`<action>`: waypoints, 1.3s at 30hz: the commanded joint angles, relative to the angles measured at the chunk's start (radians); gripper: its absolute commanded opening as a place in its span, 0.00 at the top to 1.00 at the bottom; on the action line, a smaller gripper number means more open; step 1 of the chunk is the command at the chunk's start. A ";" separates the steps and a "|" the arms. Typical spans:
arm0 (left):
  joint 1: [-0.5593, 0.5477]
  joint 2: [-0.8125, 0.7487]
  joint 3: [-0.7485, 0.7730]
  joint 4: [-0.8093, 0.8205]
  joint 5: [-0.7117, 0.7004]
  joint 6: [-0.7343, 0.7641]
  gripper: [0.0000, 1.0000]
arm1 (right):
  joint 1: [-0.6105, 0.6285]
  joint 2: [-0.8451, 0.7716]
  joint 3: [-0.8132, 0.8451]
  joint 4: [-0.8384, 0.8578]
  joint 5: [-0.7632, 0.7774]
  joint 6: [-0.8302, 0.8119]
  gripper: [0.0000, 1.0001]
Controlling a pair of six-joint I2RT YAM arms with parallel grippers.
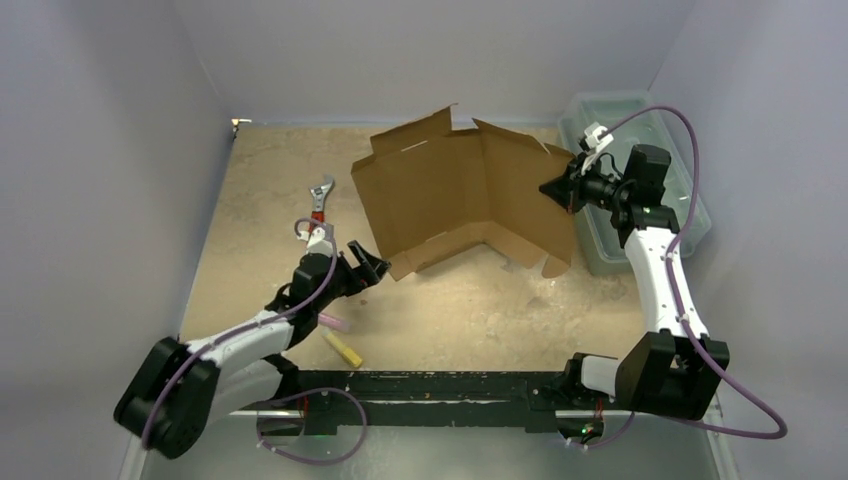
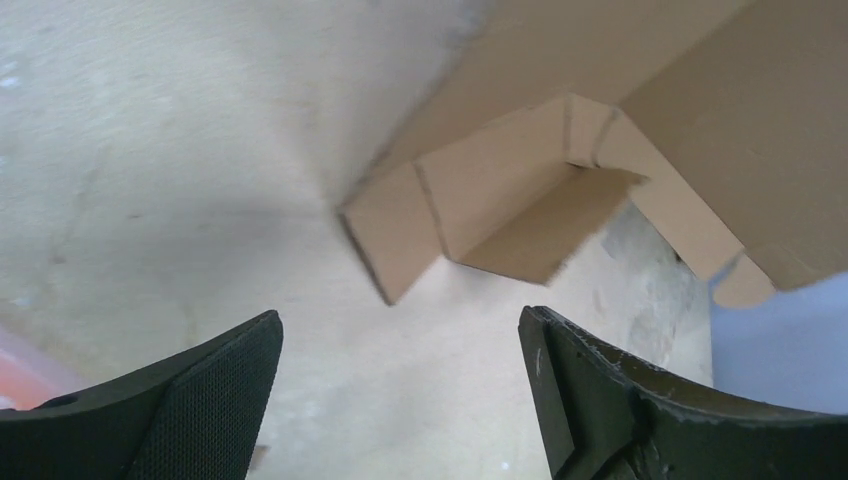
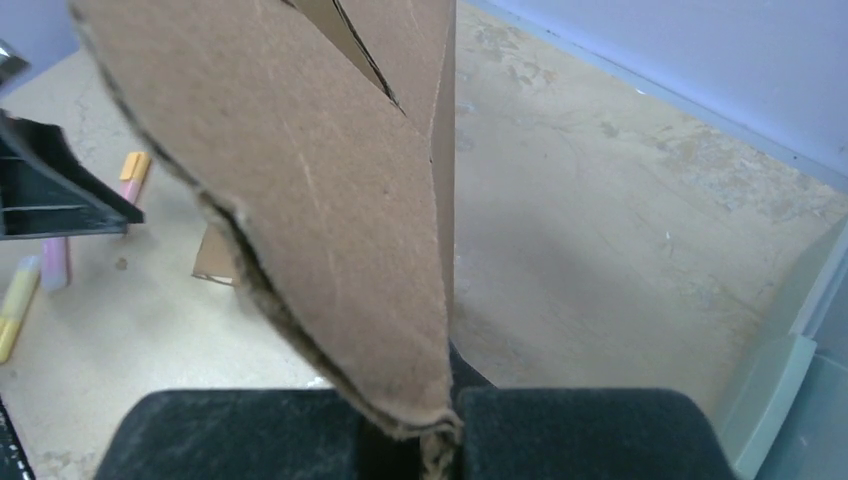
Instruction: Fold the paper box
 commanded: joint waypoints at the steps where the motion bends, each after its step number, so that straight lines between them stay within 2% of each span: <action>1: 0.123 0.186 -0.089 0.465 0.165 -0.113 0.13 | 0.001 -0.020 -0.006 0.082 -0.079 0.045 1.00; 6: 0.133 0.386 -0.058 0.633 0.222 -0.165 0.15 | 0.001 -0.014 -0.015 0.097 -0.099 0.060 1.00; 15: 0.133 0.436 0.008 0.482 0.138 -0.105 0.18 | -0.004 -0.004 -0.007 0.100 -0.105 0.068 1.00; 21: 0.134 0.356 0.043 0.418 0.111 -0.059 0.18 | -0.022 0.006 0.087 0.017 -0.153 0.022 1.00; 24: 0.146 0.270 0.077 0.329 0.095 0.031 0.16 | -0.024 -0.009 0.142 -0.047 -0.176 -0.048 1.00; 32: 0.193 0.091 0.151 0.131 0.087 0.256 0.13 | -0.028 -0.067 0.222 -0.054 -0.209 -0.080 1.00; 39: 0.229 -0.005 0.096 0.189 0.070 0.373 0.12 | -0.030 -0.067 0.308 -0.090 -0.231 -0.067 1.00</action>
